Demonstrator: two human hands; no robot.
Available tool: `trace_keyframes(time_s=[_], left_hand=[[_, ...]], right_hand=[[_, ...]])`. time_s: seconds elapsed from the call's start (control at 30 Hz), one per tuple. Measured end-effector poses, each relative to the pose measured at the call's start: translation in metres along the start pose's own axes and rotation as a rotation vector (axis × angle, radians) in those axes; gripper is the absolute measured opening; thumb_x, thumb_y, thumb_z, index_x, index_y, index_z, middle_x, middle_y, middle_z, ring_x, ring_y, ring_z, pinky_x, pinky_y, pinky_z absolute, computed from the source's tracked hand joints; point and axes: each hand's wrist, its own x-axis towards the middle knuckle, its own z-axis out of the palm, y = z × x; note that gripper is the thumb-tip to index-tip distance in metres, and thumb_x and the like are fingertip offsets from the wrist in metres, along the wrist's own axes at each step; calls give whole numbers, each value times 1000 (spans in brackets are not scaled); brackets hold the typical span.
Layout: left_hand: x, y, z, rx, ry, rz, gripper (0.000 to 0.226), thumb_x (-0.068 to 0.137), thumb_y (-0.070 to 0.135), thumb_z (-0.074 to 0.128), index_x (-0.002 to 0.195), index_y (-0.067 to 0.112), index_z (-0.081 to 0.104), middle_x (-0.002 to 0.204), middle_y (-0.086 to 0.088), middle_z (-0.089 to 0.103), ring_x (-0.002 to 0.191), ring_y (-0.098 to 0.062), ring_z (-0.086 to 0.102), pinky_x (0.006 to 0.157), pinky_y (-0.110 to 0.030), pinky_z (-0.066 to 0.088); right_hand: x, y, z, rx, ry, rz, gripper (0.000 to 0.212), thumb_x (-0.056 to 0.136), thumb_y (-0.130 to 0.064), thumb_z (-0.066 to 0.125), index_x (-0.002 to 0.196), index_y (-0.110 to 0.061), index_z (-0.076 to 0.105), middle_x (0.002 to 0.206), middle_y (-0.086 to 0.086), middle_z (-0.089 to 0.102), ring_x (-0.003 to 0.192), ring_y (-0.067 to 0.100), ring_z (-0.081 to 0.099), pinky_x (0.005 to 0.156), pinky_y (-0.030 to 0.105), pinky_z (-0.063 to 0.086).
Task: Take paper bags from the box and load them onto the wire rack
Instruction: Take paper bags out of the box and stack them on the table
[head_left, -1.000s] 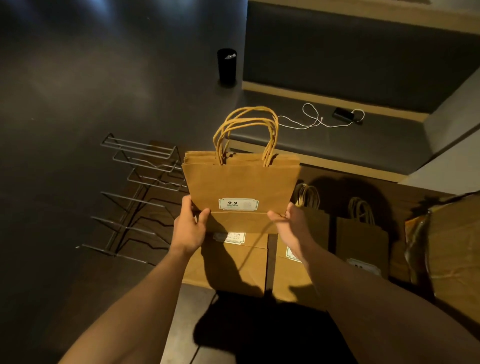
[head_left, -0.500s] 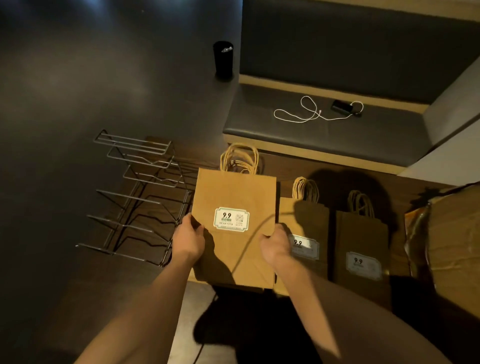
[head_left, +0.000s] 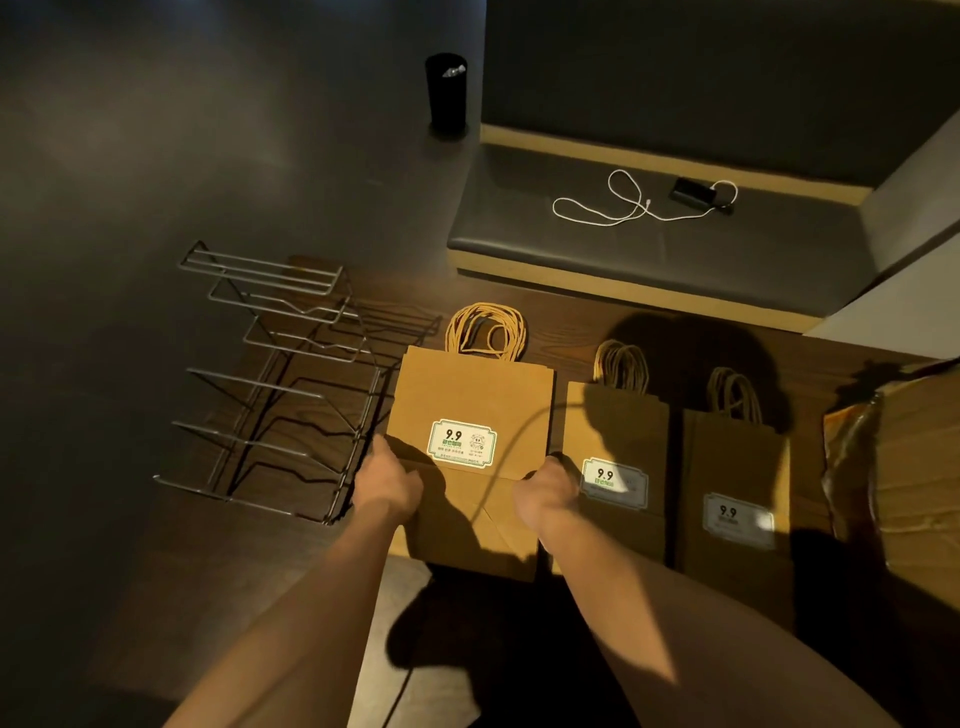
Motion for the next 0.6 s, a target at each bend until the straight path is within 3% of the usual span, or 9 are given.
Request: trace_keyframes(time_s=[0.2,0.33,0.5,0.6], left_hand=[[4,-3,-5,-58,-9,-21,61,86,16,58,144,12,38,123,-14,62,118,-35,56,99,-42,48],[2,-4,-8,-56,-22,-22,53,88,16,56,140,14,45,121,-14,63,115,-35,56,97,-40,48],[3,-4,-10,-77,-56,-39,54,86,17,54,139,15,46,122,-15,62,115,-37,56,98,-44,49],[5,-4,-12,-57,-59,-32,48,88,15,54,136,14,48,122,-14,63,115,-35,57,98,-39,48]], right_hand=[[0,-2,-3,19,-5,0,59,98,-7,42,153,-15,24,151,11,34,136,30,37,108,30,35],[-2,-7,-5,66,-49,48,56,99,-15,40,153,-15,23,153,9,32,137,31,37,109,32,34],[-4,-15,-5,131,-42,97,43,98,-15,40,139,-3,44,139,17,48,124,34,50,99,34,42],[-4,-13,-7,159,-57,100,42,97,-10,38,139,-1,44,140,17,48,126,33,49,100,33,41]])
